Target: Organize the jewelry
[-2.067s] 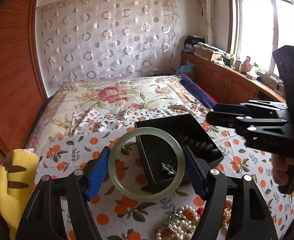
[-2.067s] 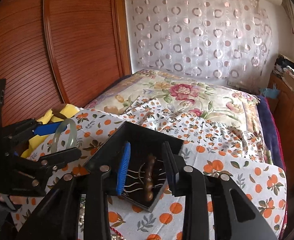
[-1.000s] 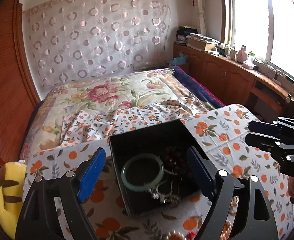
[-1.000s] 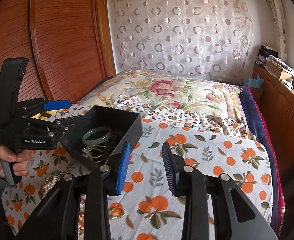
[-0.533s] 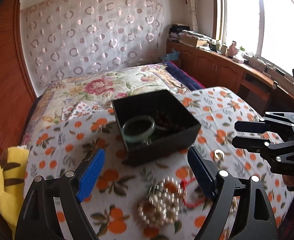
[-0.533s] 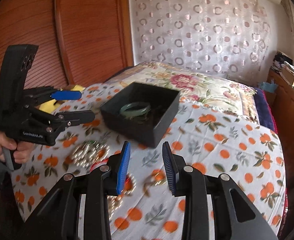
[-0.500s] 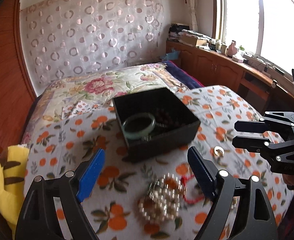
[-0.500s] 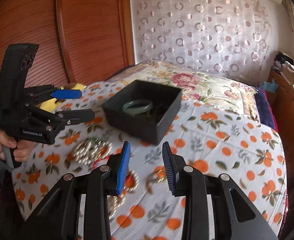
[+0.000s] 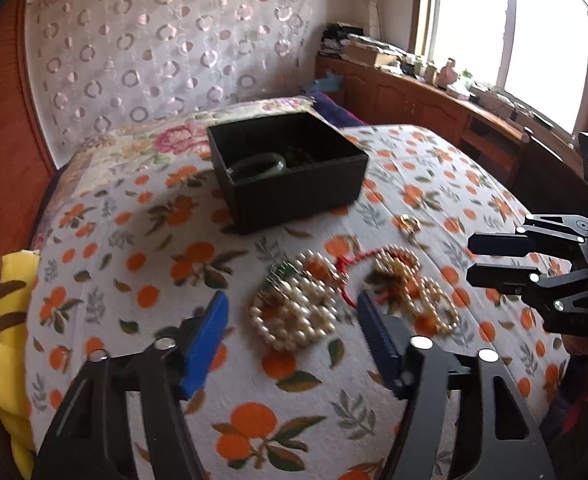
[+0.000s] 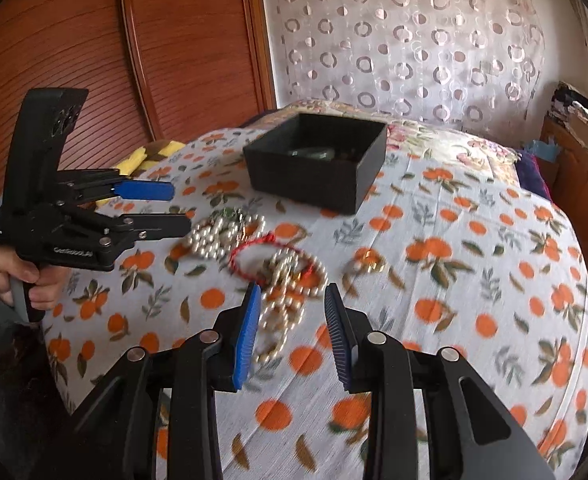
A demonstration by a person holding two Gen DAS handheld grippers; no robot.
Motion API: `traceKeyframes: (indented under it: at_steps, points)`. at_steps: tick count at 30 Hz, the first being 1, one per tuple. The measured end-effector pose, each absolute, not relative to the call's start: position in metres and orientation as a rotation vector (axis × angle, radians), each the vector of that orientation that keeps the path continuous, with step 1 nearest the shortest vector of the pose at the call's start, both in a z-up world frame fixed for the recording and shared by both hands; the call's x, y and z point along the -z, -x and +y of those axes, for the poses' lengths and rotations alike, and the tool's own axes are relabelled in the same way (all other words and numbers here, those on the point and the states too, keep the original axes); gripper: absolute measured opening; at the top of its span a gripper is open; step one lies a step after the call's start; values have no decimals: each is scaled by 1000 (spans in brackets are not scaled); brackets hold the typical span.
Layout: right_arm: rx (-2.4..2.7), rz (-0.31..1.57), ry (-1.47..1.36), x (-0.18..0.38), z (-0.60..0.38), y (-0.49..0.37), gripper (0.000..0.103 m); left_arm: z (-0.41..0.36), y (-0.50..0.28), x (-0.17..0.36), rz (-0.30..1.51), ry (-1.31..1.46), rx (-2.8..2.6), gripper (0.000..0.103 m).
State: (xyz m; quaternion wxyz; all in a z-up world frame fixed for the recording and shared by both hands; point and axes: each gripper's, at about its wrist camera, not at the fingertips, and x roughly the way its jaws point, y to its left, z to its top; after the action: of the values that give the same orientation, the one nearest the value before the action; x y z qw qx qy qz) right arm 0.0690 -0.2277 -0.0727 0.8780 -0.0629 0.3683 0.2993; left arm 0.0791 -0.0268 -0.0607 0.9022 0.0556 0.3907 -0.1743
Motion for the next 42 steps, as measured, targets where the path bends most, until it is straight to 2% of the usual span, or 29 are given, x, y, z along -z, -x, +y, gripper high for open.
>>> traceKeyframes:
  at_steps: [5, 14, 17, 27, 28, 42]
  points:
    - [-618, 791, 135, 83, -228, -57, 36, -36, -81, 73, 844, -119, 387, 38]
    - [-598, 804, 138, 92, -233, -53, 36, -35, -91, 84, 877, -115, 355, 31]
    - [-596, 808, 140, 96, -232, -53, 36, -32, -90, 84, 869, -120, 344, 20]
    - [-599, 800, 138, 95, -234, -53, 36, -4, -62, 53, 767, -3, 327, 17]
    - [-599, 800, 141, 95, -233, -53, 36, -2, -59, 48, 755, -1, 324, 7]
    - [-608, 788, 163, 86, -225, -54, 36, 5, -45, 23, 688, 26, 326, 6]
